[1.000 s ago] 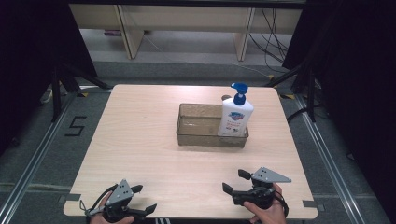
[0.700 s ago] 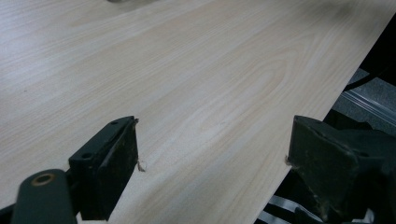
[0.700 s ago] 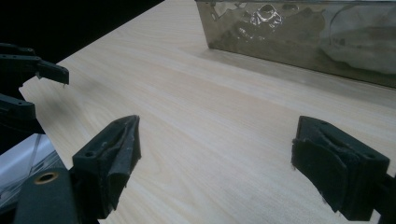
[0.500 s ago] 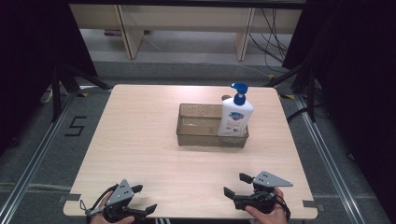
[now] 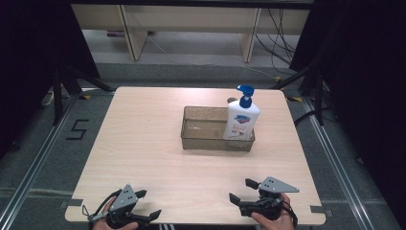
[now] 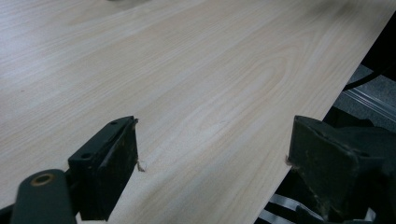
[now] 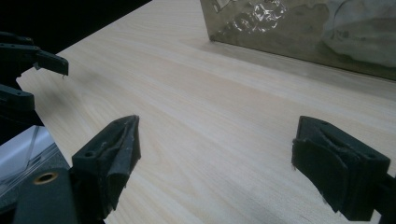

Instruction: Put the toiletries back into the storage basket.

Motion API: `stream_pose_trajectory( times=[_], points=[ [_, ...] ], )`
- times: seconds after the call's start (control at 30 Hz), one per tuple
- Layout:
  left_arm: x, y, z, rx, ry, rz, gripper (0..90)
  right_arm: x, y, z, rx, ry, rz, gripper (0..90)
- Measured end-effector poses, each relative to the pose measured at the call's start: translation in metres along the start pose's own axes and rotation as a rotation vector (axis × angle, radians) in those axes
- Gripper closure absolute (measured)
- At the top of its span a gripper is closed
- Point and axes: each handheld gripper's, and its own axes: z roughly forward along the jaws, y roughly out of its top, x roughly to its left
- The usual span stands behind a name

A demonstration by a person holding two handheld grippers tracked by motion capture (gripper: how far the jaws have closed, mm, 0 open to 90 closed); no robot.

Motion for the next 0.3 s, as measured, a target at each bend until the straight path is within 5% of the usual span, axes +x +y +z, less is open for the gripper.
stream_pose_trajectory(
  times=[0.3],
  points=[
    [0.0003,0.0,-0.0001,0.0,0.003,0.0,15.2,-0.0001,0.0006,-0.0015,-0.002,-0.003,-0.004,15.8]
  ],
)
